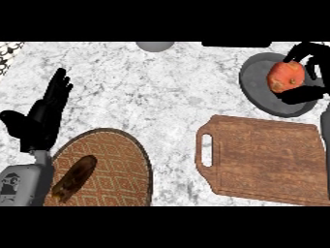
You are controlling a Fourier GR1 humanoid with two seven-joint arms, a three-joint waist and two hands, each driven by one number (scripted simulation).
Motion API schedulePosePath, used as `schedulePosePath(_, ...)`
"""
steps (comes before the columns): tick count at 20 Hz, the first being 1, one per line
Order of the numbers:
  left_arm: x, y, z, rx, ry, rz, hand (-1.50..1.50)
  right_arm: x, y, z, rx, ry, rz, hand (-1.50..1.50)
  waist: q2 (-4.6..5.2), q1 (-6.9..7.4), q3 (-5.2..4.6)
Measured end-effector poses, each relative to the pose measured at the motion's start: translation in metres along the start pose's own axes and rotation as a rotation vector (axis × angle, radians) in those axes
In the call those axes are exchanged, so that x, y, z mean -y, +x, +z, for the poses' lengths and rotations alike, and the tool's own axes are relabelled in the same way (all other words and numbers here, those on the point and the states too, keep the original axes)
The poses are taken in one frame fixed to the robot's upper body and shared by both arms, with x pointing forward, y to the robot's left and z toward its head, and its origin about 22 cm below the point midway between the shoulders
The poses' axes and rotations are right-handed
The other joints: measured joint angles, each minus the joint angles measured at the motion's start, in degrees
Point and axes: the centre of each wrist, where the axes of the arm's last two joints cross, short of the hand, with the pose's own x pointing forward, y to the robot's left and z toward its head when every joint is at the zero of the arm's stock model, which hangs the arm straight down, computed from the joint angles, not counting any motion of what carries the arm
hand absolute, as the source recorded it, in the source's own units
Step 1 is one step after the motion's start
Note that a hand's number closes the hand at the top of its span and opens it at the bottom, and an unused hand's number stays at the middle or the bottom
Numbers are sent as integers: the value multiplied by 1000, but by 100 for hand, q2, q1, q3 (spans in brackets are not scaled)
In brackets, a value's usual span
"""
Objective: Pick the squash from the cutting board and place it in the pan
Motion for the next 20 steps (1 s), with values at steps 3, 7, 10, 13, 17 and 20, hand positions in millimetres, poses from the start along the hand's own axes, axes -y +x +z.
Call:
schedulePosePath(3,6,4,-2,10,-13,3,0,2,-26,-11,-22,-42,78,150,37,82,5)
schedulePosePath(7,4,7,-9,18,-21,4,0,-2,-58,-19,-54,-69,127,150,80,153,10)
schedulePosePath(10,6,8,-12,26,-33,4,0,-4,-72,-24,-74,-90,129,150,109,219,16)
schedulePosePath(13,7,11,-15,30,-41,5,0,-7,-83,-24,-87,-89,133,150,138,276,19)
schedulePosePath(17,11,10,-16,41,-55,8,0,-16,-96,-20,-151,-18,37,-150,176,350,26)
schedulePosePath(20,15,12,-18,46,-61,12,0,-22,-103,-17,-200,101,-50,-150,197,388,31)
